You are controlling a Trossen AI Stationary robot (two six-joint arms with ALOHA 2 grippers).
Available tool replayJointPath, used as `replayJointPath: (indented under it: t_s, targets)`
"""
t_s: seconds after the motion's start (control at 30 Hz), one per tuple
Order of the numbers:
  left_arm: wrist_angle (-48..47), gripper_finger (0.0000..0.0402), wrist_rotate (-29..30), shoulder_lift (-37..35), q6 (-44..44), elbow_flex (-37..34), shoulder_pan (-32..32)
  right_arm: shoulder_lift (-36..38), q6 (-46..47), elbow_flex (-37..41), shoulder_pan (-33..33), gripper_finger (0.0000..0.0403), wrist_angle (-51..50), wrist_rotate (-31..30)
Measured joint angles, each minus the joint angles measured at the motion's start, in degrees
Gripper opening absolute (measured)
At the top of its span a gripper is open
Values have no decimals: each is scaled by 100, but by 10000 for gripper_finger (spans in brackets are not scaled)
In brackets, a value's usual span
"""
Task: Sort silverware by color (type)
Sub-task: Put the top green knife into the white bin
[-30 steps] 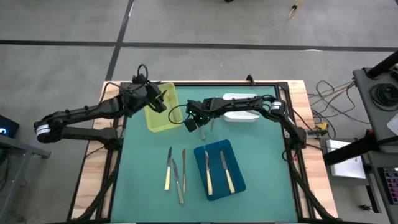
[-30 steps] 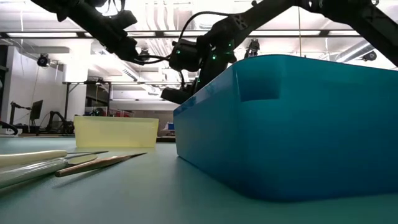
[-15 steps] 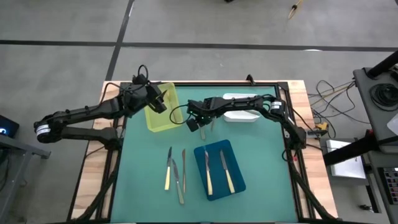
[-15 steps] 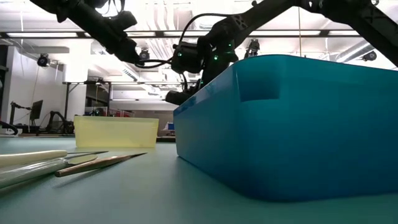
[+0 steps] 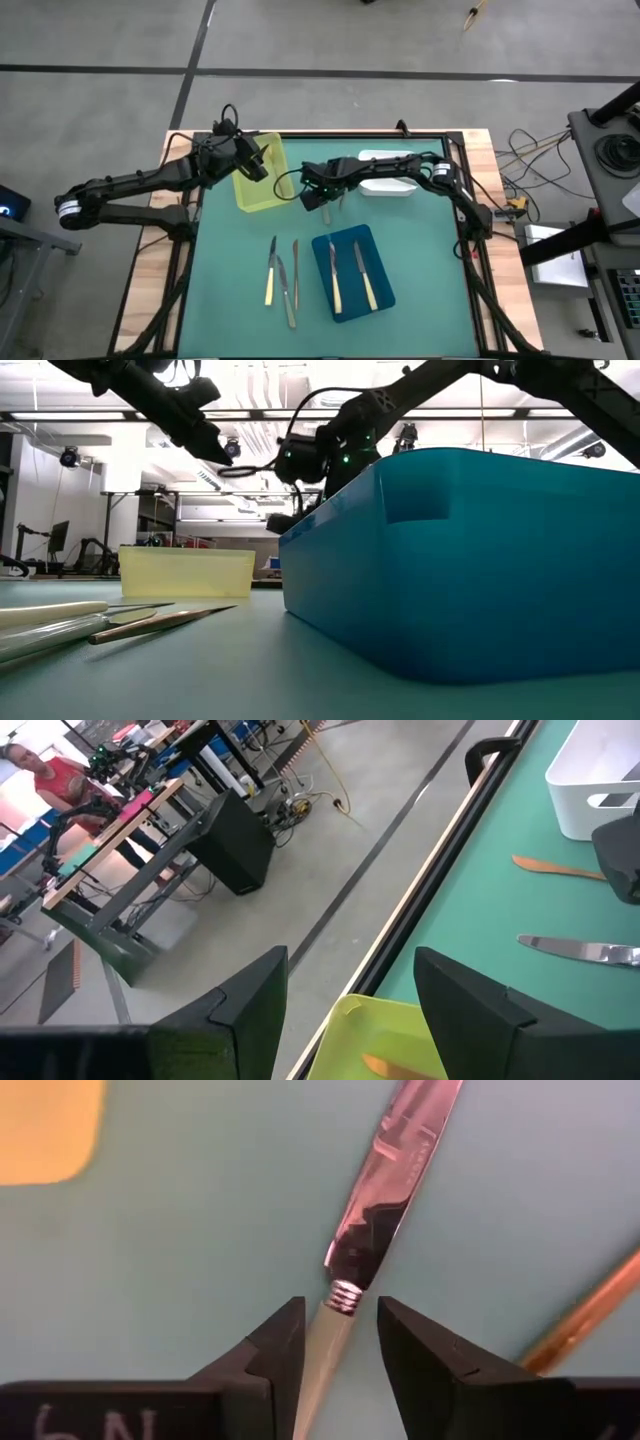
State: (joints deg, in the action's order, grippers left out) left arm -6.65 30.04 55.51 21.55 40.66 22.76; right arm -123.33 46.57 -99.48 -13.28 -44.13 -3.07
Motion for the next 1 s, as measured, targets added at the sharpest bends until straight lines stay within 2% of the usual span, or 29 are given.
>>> replayJointPath:
  t_s: [0.33,0.7,1.0]
  targets:
    - [1,200,-2,0,1,0,-2,-135,61,-7,-2,109,60,-33]
    - [-1,200,-13,0,1,0,-4,-146,219,-1,-22,31,159,5]
    - [-12,200,-15,0,1,0,-4,-129,244,0,-20,30,165,7]
